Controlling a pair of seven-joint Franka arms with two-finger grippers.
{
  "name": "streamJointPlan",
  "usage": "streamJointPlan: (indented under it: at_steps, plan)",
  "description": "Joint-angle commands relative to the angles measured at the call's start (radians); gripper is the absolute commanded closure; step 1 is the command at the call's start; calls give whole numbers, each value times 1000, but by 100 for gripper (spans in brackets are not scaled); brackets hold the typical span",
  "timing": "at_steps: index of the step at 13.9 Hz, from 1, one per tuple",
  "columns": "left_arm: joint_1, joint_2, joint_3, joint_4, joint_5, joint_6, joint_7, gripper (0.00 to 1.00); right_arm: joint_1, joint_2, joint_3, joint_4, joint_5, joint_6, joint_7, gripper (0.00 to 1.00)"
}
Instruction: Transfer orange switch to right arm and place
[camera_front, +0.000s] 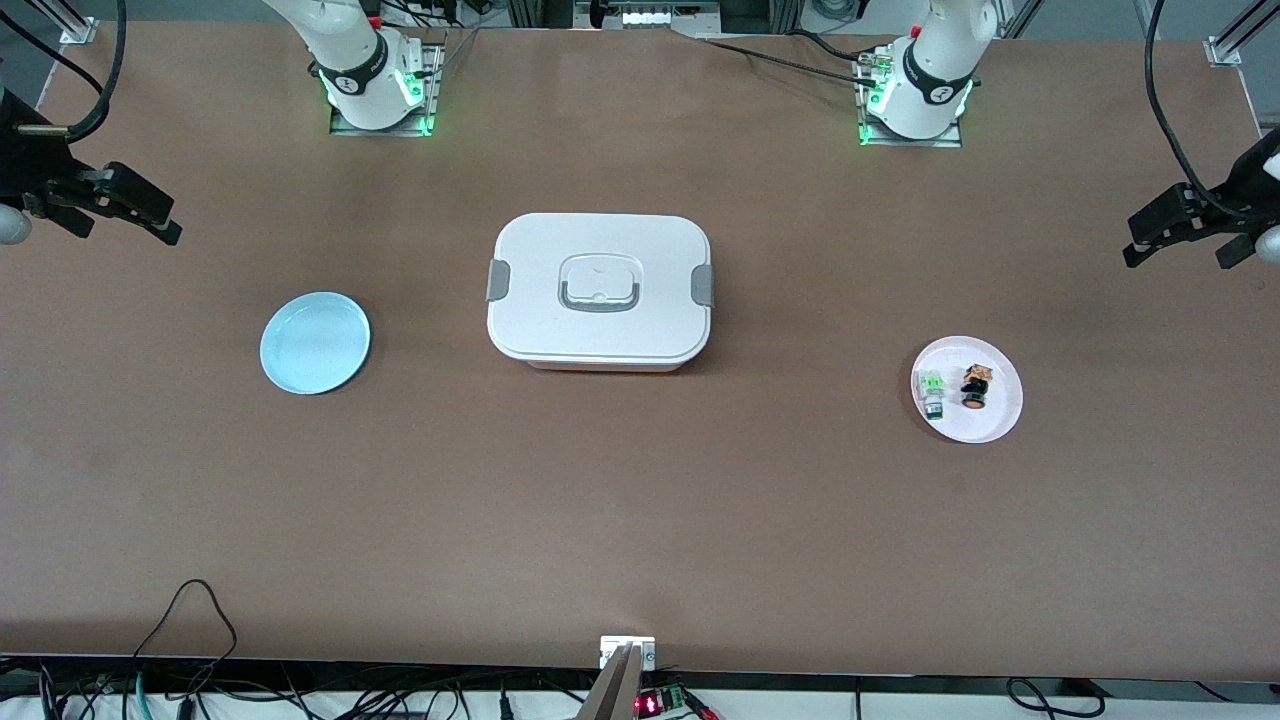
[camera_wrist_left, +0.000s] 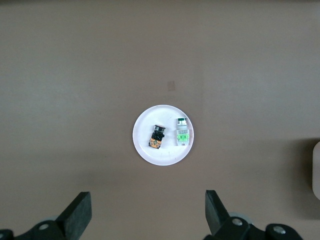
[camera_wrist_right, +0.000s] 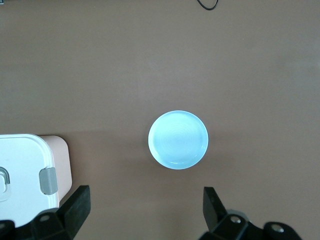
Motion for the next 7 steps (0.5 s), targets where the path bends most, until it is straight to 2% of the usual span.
streamJointPlan:
  at_steps: [1, 7]
  plan:
    - [1, 7, -3, 5, 14, 27, 6, 0, 7, 0, -4, 19, -10, -22, -17, 0]
    - [1, 21, -3, 23, 11, 21, -5, 0, 7, 1, -4, 19, -8, -21, -12, 0]
